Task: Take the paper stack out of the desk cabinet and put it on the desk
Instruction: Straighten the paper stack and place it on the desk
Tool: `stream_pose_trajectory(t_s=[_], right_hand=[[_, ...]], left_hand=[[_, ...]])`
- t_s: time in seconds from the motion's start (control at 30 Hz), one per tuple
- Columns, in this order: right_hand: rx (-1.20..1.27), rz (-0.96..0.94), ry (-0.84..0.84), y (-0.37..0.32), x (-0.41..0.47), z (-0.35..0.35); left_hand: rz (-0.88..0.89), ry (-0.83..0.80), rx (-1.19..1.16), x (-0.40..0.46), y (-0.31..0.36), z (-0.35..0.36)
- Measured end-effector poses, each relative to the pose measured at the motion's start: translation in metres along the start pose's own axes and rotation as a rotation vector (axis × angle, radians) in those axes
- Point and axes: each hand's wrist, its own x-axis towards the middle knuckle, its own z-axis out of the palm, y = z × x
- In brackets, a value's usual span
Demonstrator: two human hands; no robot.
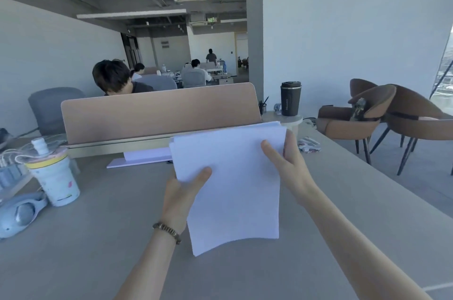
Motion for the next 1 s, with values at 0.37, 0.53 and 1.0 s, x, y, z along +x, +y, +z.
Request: stream_pose_trajectory(t_s=[0.37, 0.53, 1.0], right_hand=[[0.041, 0.088, 0.028, 0.054, 0.005, 0.011], [-0.046, 0.179, 0.244, 0.079, -0.016, 0.028], [-0.187, 0.236, 0.221, 0.074, 0.025, -0.039]], left_hand=[[-0.041, 0.012, 0.017, 0.024, -0.05, 0.002], [-0.057, 0.01, 0.068, 0.022, -0.075, -0.001], [-0.091, -0.126, 0.131, 0.052, -0.06, 0.064]])
